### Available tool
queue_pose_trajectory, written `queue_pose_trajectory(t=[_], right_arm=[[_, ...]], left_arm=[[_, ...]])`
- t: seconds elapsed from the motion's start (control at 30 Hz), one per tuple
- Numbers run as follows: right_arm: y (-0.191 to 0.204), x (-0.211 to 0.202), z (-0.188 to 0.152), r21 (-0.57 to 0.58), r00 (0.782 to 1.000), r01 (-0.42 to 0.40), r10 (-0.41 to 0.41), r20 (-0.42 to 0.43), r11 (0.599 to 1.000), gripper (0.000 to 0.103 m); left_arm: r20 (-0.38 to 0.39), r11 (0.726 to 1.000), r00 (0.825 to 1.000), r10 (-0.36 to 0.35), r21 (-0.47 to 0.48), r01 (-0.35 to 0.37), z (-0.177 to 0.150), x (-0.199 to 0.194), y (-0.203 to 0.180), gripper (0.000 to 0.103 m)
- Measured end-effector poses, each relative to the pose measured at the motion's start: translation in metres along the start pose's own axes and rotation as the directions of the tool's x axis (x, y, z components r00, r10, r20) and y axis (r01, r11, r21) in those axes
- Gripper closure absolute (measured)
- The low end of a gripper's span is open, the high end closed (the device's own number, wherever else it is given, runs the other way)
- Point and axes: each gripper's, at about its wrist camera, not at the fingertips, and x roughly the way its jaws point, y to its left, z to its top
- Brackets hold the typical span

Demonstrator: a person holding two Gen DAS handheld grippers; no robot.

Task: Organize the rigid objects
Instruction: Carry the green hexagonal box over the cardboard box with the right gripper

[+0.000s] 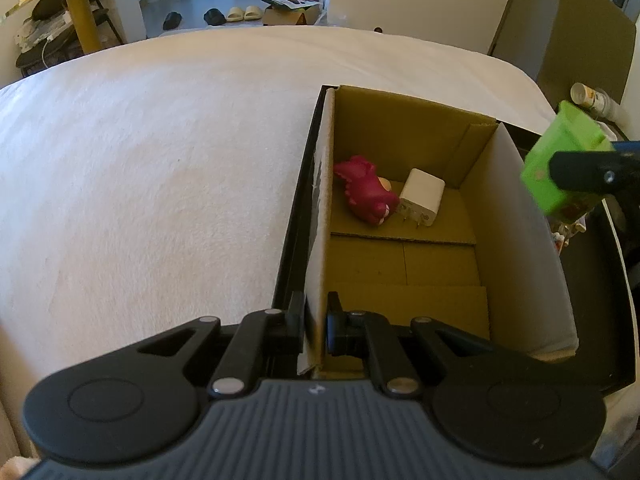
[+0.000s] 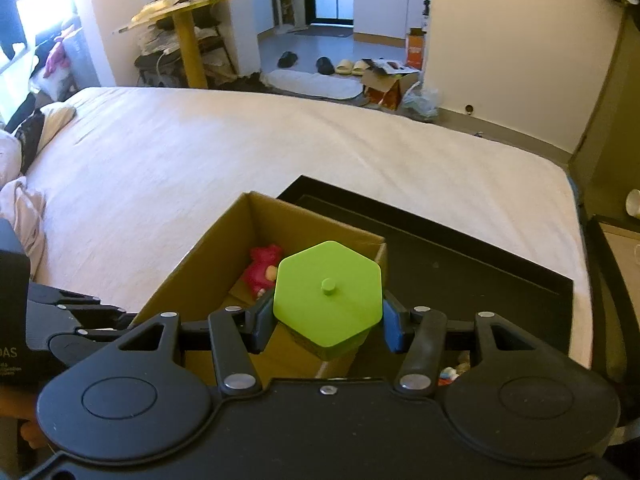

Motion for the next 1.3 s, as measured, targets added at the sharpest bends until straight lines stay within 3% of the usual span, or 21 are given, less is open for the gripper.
queue_pose_trajectory(t=[1.3], right_arm=[[0.050,0.065,-0.004,0.029,0.986,-0.073,0.076,-0.145,0.997,0.051]], left_arm=[[0.004,0.995,0.997,-0.078,-0.068,0.078,-0.001,0.004,0.023,0.092]])
